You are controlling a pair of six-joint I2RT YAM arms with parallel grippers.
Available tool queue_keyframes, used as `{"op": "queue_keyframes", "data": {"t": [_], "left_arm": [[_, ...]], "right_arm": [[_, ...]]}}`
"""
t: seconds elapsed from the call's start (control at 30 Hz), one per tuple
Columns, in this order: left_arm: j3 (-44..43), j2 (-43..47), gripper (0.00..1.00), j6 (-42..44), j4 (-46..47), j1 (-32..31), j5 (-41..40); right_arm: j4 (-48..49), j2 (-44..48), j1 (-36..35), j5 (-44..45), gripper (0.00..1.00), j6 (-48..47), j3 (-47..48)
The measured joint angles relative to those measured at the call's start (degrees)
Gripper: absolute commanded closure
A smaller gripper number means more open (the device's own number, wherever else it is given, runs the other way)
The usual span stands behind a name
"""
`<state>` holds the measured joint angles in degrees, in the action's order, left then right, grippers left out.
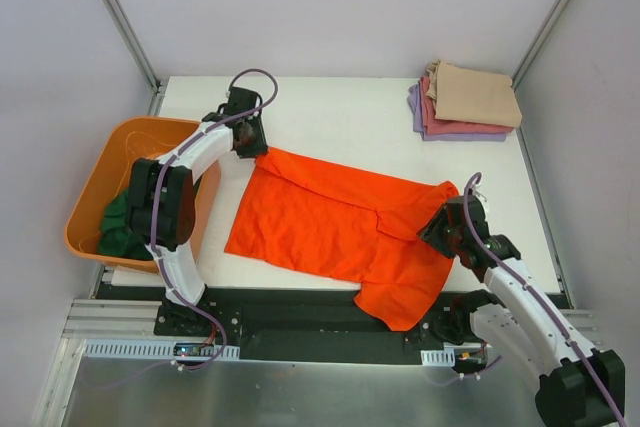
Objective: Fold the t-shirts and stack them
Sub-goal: Fold the flattened tshirt in 1/3 of the way
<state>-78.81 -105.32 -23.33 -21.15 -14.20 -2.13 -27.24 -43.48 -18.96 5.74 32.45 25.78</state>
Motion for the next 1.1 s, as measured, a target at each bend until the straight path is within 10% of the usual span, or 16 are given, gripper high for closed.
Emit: {"op": "queue_keyframes", "data": {"t": [0.27,0.37,1.1], "left_arm": [[0.02,3.26,0.31,-0.31,-0.98,0.0,0.28],[-0.33,3.96,0.01,0.02,-1.05,-0.02,1.79],[-5.22,-10.54,0.01,-2.01,0.46,-2.36,11.89]], "right_arm": [[-2.21,0.13,-0.11,2.23,0.18,-3.39,2.58],[-2.34,-0.87,-0.11,3.06,0.04,-6.12,5.42],[8.37,-49.51,4.74,-6.19,0.04,-20.17,32.46]]}}
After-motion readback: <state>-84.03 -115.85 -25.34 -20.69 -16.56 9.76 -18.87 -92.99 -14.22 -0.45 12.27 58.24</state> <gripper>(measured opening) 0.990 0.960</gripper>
